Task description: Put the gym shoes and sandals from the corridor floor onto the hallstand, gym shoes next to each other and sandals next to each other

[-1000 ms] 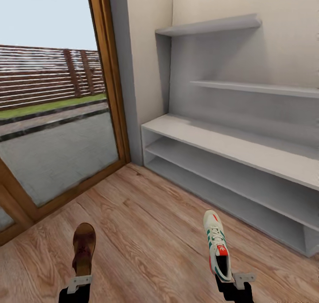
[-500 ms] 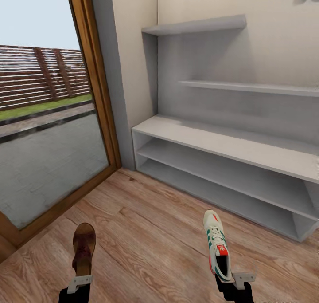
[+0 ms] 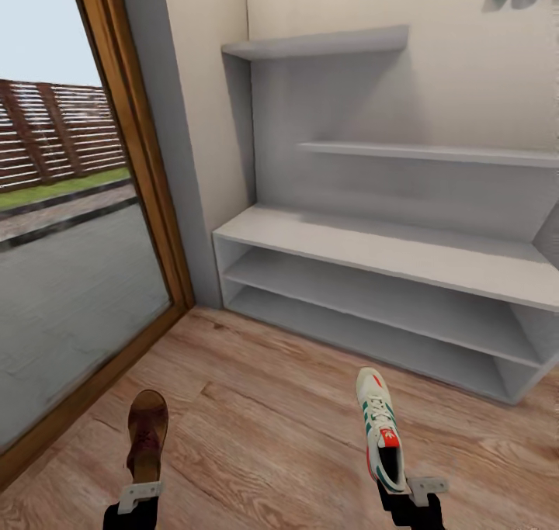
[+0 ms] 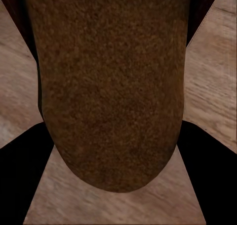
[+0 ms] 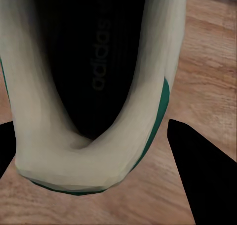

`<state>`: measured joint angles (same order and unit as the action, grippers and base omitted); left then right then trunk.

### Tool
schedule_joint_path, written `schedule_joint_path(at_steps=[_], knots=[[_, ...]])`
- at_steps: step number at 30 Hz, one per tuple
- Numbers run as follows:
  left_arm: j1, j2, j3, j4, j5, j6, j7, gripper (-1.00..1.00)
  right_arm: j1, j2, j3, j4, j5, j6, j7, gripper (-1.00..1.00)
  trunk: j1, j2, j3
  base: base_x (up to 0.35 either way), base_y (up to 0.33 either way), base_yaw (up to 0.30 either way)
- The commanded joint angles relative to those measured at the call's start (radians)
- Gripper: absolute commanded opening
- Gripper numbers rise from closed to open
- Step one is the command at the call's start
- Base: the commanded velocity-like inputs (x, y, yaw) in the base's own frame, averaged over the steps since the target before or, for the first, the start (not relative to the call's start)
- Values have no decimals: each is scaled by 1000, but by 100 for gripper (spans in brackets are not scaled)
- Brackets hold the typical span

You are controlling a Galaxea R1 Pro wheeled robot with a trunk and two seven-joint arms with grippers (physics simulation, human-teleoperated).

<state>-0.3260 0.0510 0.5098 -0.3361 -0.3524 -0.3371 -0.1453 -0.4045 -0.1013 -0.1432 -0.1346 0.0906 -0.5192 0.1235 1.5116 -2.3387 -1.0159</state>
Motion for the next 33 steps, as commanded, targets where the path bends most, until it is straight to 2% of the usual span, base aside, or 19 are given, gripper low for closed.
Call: schedule_joint_path(at_steps=[1, 12, 33], knots=[[-1, 0, 9, 0, -4, -3, -8, -100, -1, 0, -9, 1, 9, -4, 3, -100, 0, 0, -1, 228, 279, -262], [7, 0, 9, 0, -2, -3, -8, -100, -1, 0, -9, 1, 9, -4, 3, -100, 0, 0, -1, 188, 235, -262], [7, 0, 9, 0, -3, -3, -8, -100, -1, 0, -9, 1, 9, -3, 4, -100, 0, 0, -1, 7, 9, -262]])
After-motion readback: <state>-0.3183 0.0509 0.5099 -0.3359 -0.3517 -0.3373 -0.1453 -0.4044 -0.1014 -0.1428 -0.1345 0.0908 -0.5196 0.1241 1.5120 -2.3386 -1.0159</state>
